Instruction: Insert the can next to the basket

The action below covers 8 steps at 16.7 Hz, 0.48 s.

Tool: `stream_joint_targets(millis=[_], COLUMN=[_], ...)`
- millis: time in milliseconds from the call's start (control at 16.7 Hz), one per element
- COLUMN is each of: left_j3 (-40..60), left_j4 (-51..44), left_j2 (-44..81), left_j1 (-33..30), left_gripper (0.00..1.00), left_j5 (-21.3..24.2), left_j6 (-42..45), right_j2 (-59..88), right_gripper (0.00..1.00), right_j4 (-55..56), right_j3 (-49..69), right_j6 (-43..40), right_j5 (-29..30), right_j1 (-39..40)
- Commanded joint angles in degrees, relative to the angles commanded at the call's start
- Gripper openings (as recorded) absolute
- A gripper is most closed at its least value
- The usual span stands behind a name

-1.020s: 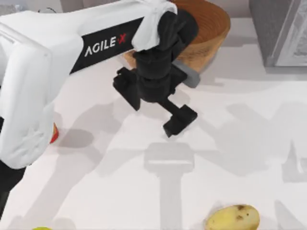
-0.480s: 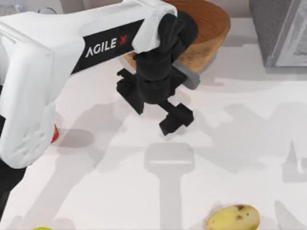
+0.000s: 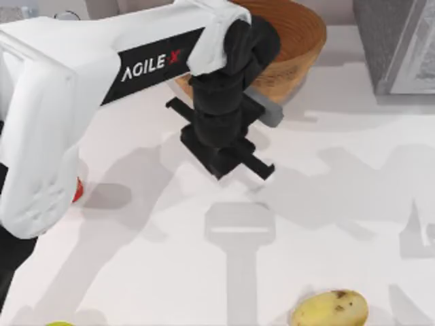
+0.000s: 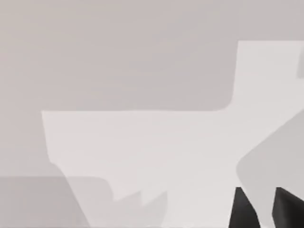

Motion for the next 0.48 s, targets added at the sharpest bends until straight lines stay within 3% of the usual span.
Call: stream_joint_targets(millis=[480], left_j3=[0.0], left_j4=[0.0], left_j2=[0.0], left_j1=[0.0], left_gripper=[0.00], left_j5=[0.0], left_j6=[0.0], right_j2=[0.0], right_gripper=[1.00], right_j4=[0.0], right_j3=[0.0], right_j6=[0.0], right_j5=[0.0], right_j1=[0.0])
